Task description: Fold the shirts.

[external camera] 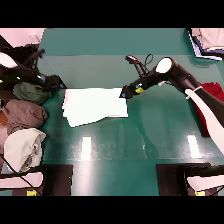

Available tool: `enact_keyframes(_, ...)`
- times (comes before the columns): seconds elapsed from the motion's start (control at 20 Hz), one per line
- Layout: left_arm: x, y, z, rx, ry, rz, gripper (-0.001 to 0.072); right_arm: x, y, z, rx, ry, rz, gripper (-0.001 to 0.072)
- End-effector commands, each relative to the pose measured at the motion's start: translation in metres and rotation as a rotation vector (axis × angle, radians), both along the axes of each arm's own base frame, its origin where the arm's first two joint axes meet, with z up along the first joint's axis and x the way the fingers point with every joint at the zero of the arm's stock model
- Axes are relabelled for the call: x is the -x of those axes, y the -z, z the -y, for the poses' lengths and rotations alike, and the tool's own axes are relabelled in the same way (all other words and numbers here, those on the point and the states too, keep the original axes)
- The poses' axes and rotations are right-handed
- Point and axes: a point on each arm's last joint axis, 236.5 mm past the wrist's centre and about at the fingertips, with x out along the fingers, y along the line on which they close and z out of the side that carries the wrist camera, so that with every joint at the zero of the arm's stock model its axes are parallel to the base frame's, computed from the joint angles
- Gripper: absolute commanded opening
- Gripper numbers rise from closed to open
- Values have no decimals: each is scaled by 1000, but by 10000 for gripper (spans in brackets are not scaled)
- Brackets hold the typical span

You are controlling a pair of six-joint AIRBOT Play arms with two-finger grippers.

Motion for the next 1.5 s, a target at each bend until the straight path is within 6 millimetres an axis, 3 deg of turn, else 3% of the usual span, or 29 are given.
enact_keyframes(0.0,8,60,12,64,-56,-116,552,13,8,15,11,41,-8,427)
enact_keyframes(0.1,8,76,21,87,-57,-153,553,17,8,17,11,49,-4,427)
enact_keyframes(0.25,-5,84,29,84,-75,-118,551,21,6,19,12,49,-4,427)
enact_keyframes(0.3,-8,82,32,91,-81,-104,430,22,4,19,11,48,-2,427)
enact_keyframes(0.35,-9,79,35,102,-80,-104,155,22,3,19,10,48,-1,427)
enact_keyframes(0.4,-8,73,38,112,-67,-107,21,22,2,19,9,48,2,427)
enact_keyframes(0.5,-3,47,44,126,11,-93,23,22,3,19,10,48,1,427)
enact_keyframes(0.6,-3,1,48,125,85,-11,23,22,3,19,9,48,1,426)
enact_keyframes(0.75,-23,-71,45,95,84,193,23,21,3,19,9,49,2,426)
enact_keyframes(0.85,-41,-95,38,67,57,291,23,21,2,19,8,51,3,427)
enact_keyframes(0.95,-58,-93,28,32,14,340,24,21,2,19,5,75,-15,427)
enact_keyframes(1.1,-80,-62,17,-2,-24,324,29,21,2,19,4,89,-25,428)
enact_keyframes(1.2,-96,-35,6,-22,-92,292,500,21,3,19,0,122,-51,450)
enact_keyframes(1.3,-90,-15,4,-22,-113,213,502,27,4,19,5,119,-79,457)
enact_keyframes(1.45,-60,-7,4,-69,-15,116,502,36,6,23,17,99,-117,458)
